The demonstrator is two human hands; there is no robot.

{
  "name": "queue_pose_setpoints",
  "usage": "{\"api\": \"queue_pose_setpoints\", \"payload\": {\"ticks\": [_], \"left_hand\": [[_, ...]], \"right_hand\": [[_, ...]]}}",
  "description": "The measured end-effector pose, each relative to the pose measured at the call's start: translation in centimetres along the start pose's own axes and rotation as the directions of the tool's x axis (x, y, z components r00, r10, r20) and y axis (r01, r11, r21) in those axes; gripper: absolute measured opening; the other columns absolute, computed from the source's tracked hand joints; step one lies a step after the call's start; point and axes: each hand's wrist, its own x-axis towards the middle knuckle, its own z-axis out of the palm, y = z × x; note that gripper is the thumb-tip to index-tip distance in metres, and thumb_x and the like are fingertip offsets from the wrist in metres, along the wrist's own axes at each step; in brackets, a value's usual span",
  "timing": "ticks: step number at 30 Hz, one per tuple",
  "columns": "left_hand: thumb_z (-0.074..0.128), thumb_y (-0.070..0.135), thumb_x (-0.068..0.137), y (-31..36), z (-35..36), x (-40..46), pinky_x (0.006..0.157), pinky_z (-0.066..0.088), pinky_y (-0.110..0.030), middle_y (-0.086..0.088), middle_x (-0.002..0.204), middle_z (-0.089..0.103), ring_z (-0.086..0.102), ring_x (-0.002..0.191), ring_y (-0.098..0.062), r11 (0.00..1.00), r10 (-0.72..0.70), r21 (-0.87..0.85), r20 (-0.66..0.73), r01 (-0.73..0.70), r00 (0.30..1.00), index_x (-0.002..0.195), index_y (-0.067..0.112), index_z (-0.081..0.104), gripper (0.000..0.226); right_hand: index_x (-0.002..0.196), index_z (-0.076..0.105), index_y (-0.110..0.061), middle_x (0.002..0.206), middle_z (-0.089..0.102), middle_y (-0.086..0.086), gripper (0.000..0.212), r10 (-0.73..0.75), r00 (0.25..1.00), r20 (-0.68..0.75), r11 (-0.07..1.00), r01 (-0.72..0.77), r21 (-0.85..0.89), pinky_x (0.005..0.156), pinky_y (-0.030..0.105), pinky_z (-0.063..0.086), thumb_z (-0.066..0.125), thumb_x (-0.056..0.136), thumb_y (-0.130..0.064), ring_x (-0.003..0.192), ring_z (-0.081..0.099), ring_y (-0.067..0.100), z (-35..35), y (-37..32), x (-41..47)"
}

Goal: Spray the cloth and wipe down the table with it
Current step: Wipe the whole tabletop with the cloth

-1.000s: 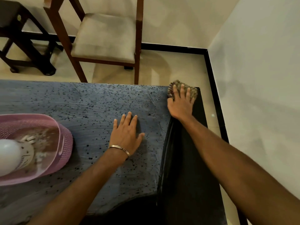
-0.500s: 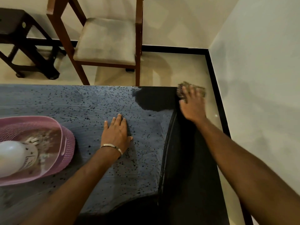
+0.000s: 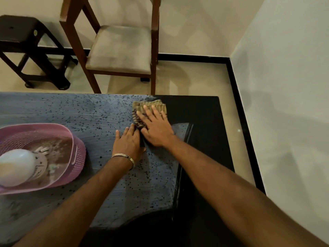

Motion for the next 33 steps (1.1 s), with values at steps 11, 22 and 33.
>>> {"api": "queue_pose_setpoints", "payload": {"ticks": [11,22,33], "left_hand": [[0.056,0.047,0.09,-0.1,0.0,-0.6,0.119,0.009,-0.054,-0.007,0.161,0.011,0.015,0.147,-0.027,1.0,0.002,-0.028,-0.015,-0.002,1.0,0.15,0.015,0.02,0.077],[0.054,0.048,0.091,0.0,-0.3,-1.0,0.118,0.009,-0.055,-0.006,0.16,0.014,0.019,0.146,-0.026,1.0,0.007,0.001,-0.013,-0.007,1.0,0.15,0.015,0.024,0.074],[0.055,0.041,0.092,-3.0,-1.6,-0.8,0.118,0.013,-0.054,-0.01,0.159,0.017,0.017,0.146,-0.028,0.994,0.086,0.063,0.007,-0.086,0.996,0.152,0.01,0.015,0.078]], "right_hand": [[0.158,0.002,-0.033,0.167,-0.001,0.004,0.063,0.547,0.829,-0.113,0.836,-0.534,0.13,0.123,0.052,-0.002,0.025,0.1,-0.046,0.153,-0.002,0.029,-0.1,13.9,-9.5],[0.157,0.01,-0.04,0.166,-0.006,-0.009,0.075,-0.025,0.995,0.101,0.992,0.013,0.124,0.121,0.048,-0.01,0.041,0.088,-0.047,0.153,-0.007,0.021,7.1,-6.6,-24.8],[0.157,0.002,-0.038,0.166,-0.007,-0.004,0.07,0.149,0.989,0.0,0.984,-0.148,0.098,0.121,0.047,-0.01,0.034,0.095,-0.047,0.152,-0.012,0.022,4.2,-4.6,-16.9]]}}
